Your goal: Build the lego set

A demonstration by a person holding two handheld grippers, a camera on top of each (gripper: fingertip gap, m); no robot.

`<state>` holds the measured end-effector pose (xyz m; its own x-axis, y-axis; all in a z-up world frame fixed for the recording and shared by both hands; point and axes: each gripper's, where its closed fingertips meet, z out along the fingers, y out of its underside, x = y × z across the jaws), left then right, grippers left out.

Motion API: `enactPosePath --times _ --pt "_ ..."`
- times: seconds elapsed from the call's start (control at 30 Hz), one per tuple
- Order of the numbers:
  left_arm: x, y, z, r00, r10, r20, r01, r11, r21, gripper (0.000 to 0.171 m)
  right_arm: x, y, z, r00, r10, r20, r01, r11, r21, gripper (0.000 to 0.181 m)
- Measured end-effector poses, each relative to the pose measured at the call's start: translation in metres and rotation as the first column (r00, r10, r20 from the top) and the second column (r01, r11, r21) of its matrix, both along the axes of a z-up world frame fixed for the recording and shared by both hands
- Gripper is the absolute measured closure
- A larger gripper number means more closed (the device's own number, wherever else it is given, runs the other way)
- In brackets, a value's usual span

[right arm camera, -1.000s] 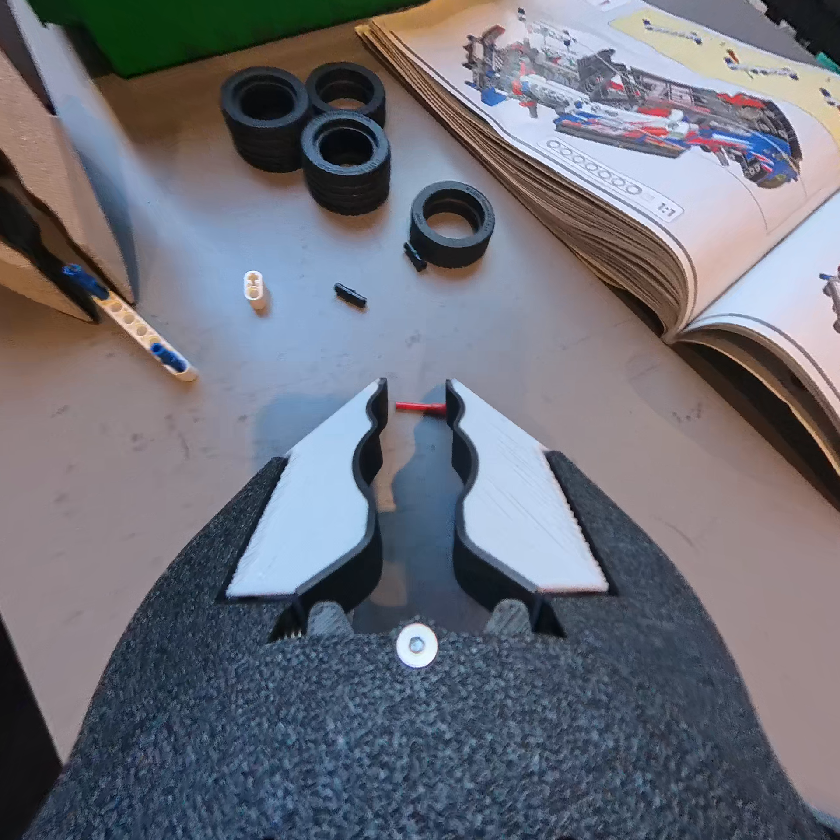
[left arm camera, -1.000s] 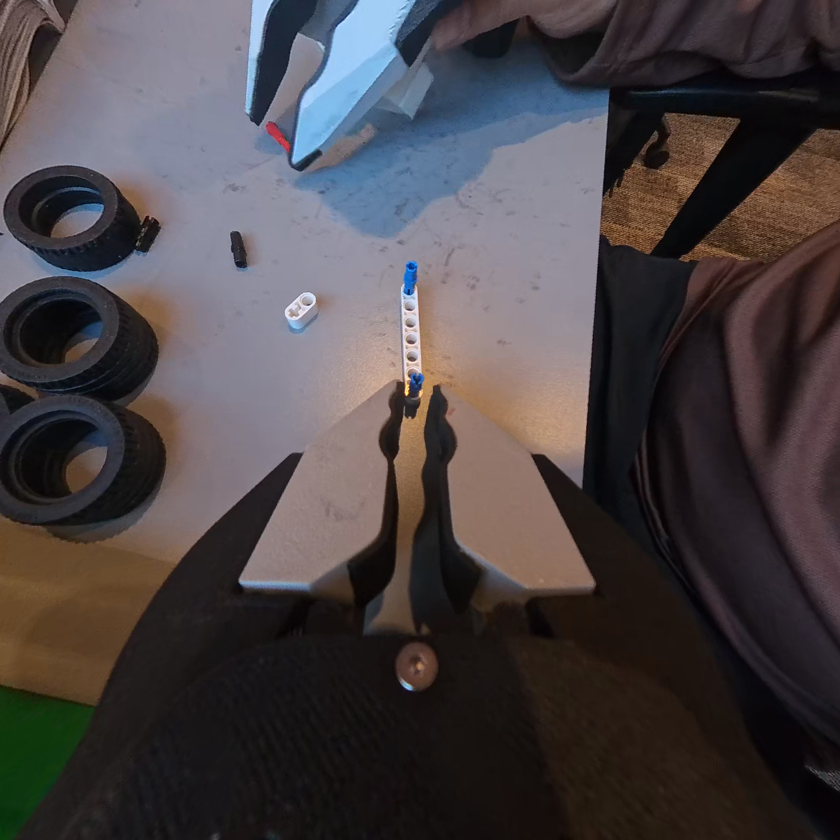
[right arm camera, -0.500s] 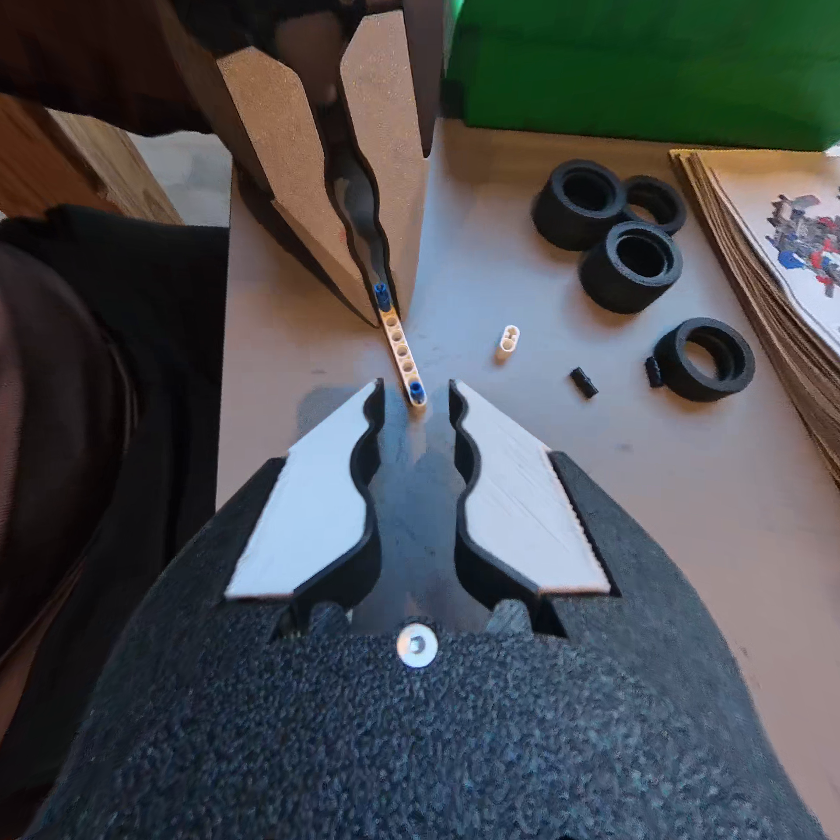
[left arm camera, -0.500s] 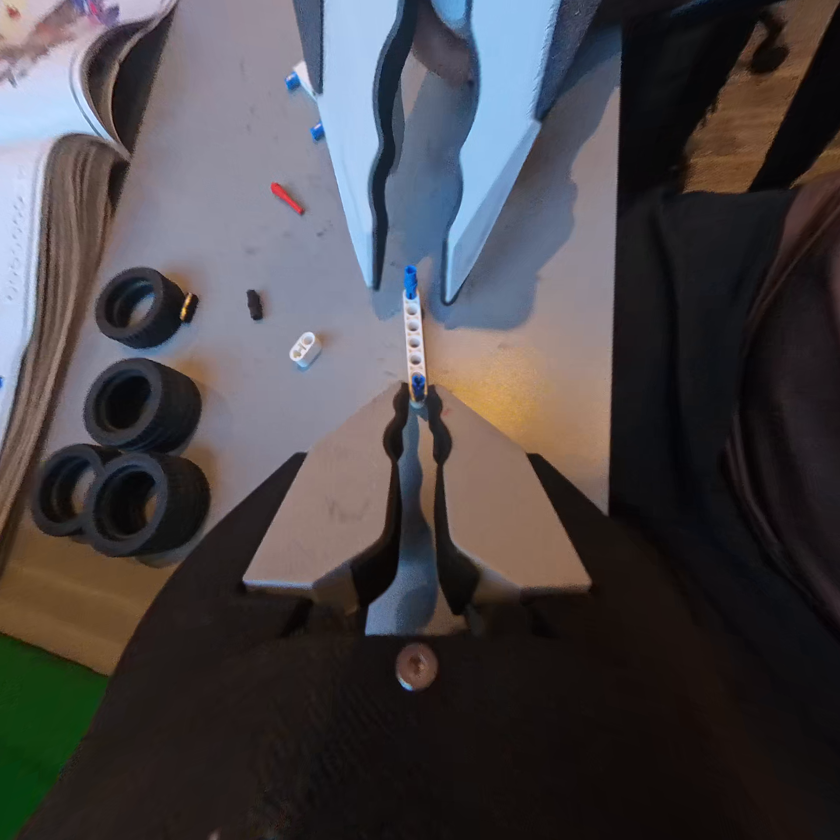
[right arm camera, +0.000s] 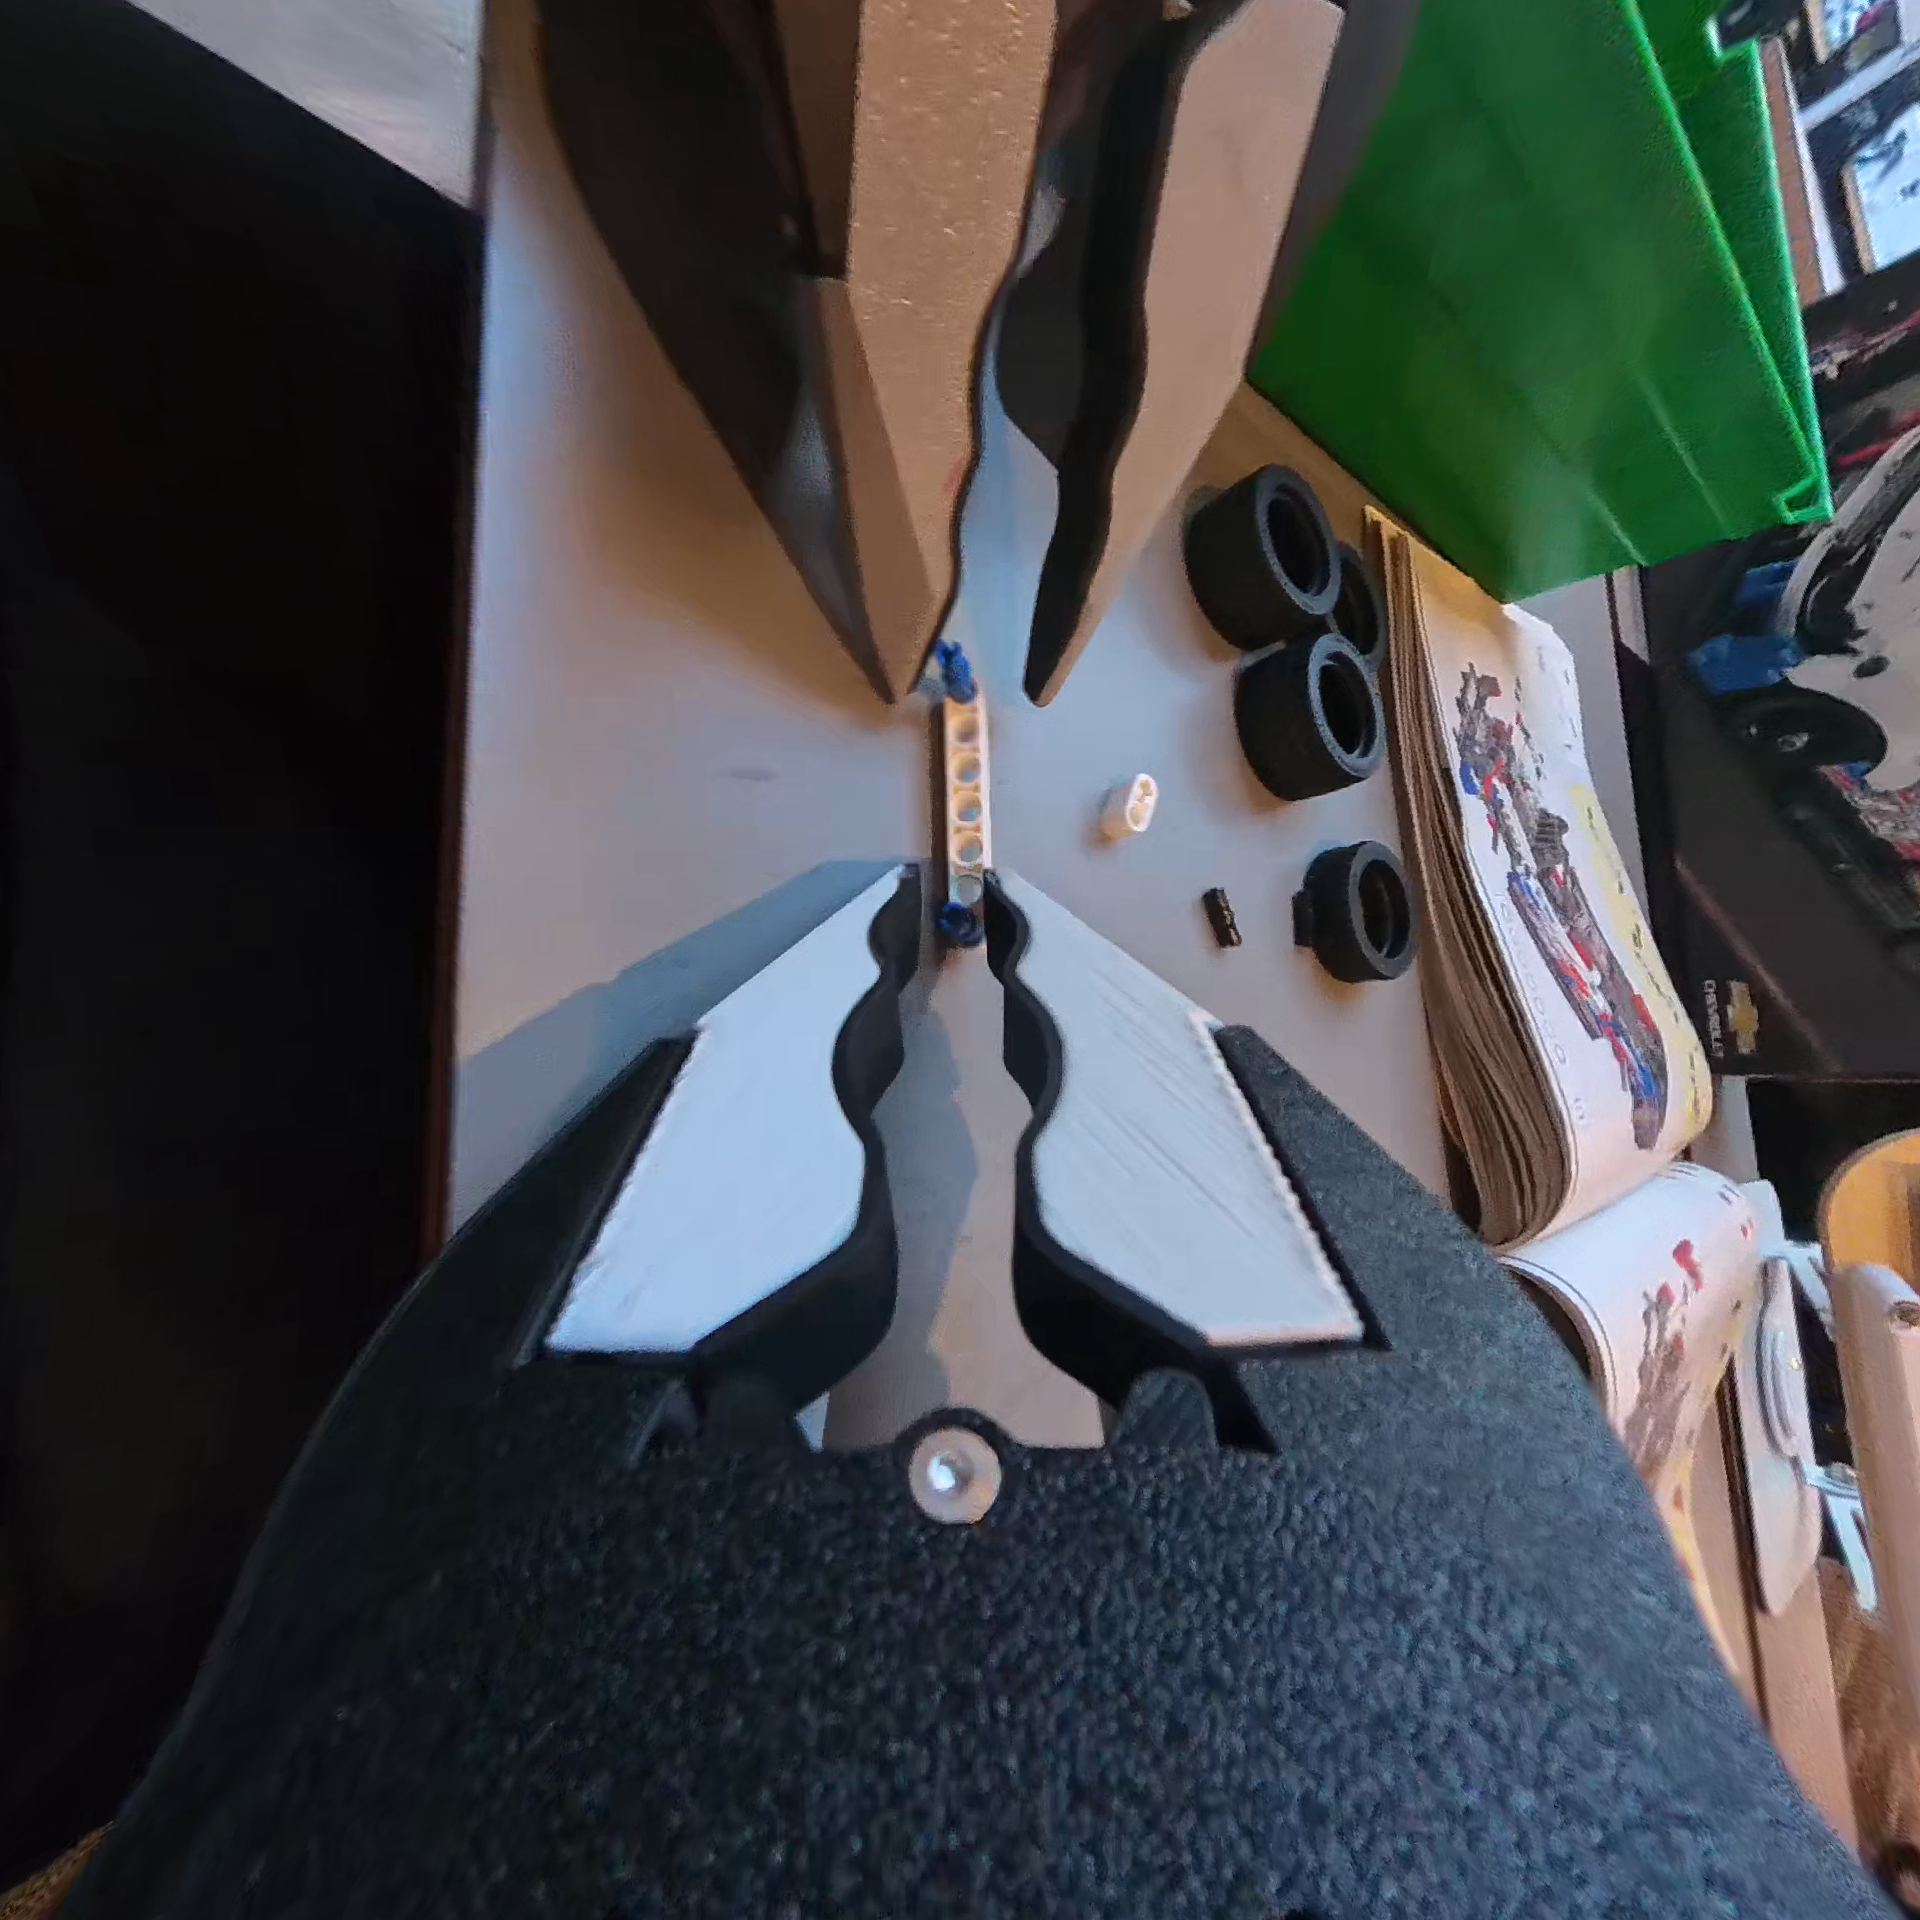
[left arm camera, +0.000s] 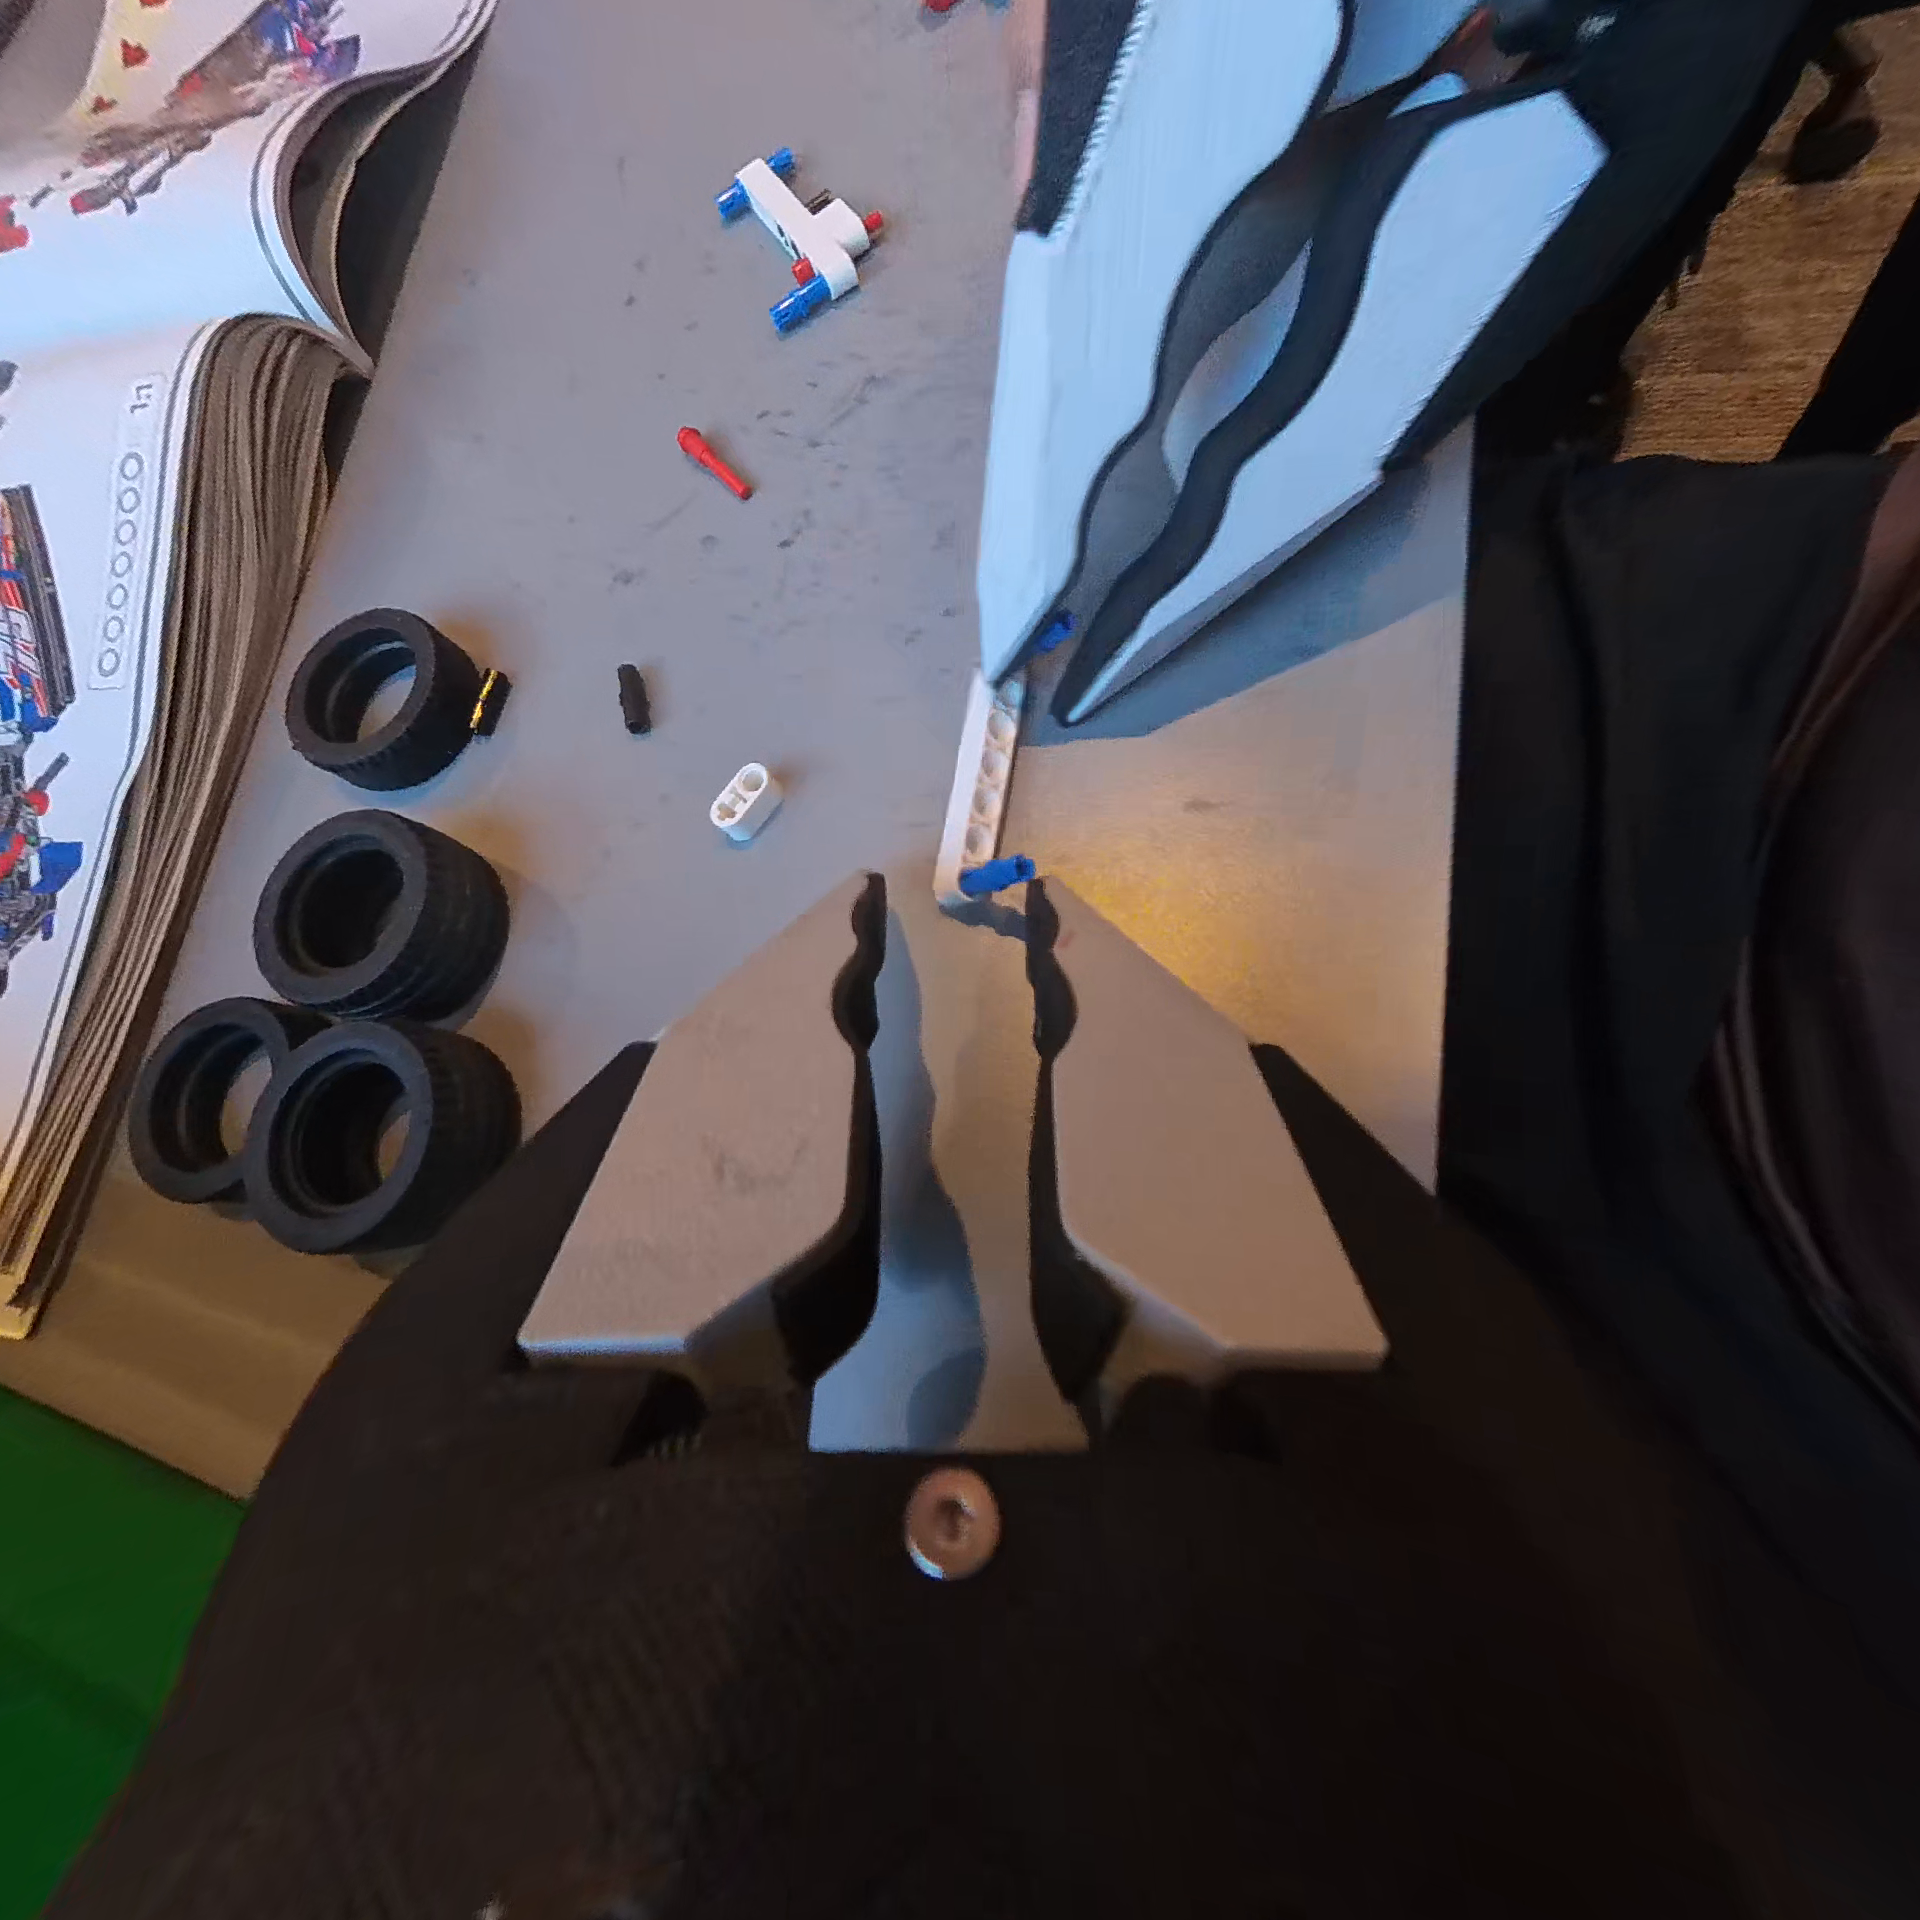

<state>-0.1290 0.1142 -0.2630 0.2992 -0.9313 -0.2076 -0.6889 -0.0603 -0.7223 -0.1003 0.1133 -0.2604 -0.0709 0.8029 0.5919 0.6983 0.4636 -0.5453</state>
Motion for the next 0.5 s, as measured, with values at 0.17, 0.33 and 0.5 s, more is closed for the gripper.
enactPosePath --times 0.17,0.33,0.5 --pt "0.000 -0.001 0.001 1.000 -0.009 0.000 0.008 1.000 0.016 0.143 0.007 -0.019 0.007 0.999 0.043 -0.026 -0.044 0.998 -0.039 0.165" --pt "0.003 -0.008 0.002 0.998 -0.057 0.010 0.057 0.998 0.020 0.129 0.008 -0.024 0.021 0.988 0.044 -0.145 -0.070 0.981 -0.180 0.162" --pt "0.004 -0.012 0.005 0.996 -0.084 0.024 0.083 0.996 0.032 0.122 0.015 -0.004 0.037 0.957 -0.082 -0.279 -0.029 0.928 -0.371 0.162"
